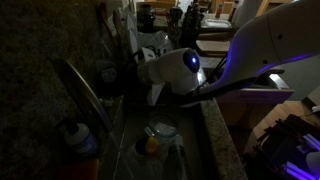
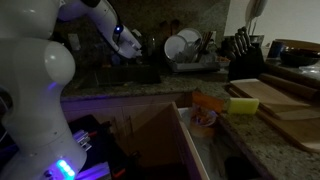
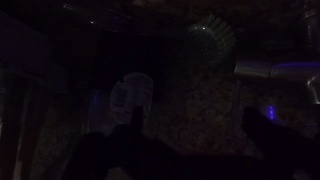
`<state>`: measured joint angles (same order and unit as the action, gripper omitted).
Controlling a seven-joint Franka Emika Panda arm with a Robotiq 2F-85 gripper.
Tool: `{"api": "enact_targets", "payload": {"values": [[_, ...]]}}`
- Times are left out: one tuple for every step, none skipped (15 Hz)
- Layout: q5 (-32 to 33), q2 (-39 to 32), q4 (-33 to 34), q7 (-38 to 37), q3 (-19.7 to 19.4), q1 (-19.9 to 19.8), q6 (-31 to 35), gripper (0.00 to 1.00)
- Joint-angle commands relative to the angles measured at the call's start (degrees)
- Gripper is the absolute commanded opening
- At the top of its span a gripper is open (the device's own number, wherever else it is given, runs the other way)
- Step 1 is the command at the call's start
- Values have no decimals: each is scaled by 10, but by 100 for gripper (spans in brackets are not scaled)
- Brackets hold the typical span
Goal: Close the faucet
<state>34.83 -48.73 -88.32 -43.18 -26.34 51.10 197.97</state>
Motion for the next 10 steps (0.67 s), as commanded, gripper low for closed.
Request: {"api": "enact_targets", "payload": {"values": [[-10,-40,50,9,11,-20,0,100],[-26,-68,76,12,-9,-9,0,100],[-28,-82,97,12,0,-16,-1,100],[-39,-101,123,12,-7,-10,-1,100],[-49,-122,151,14,-9,-13,-1,100],[-60,-138,172,14,-16,-11,-1,100],[-72,-158,198,16,-22,-10,-1,100],[-87,-179,225,19,-36,-8,-1,100],[-103,-198,253,21,-48,-7,-1,100],[-116,-217,282,28,-61,-9,-1,100]]}}
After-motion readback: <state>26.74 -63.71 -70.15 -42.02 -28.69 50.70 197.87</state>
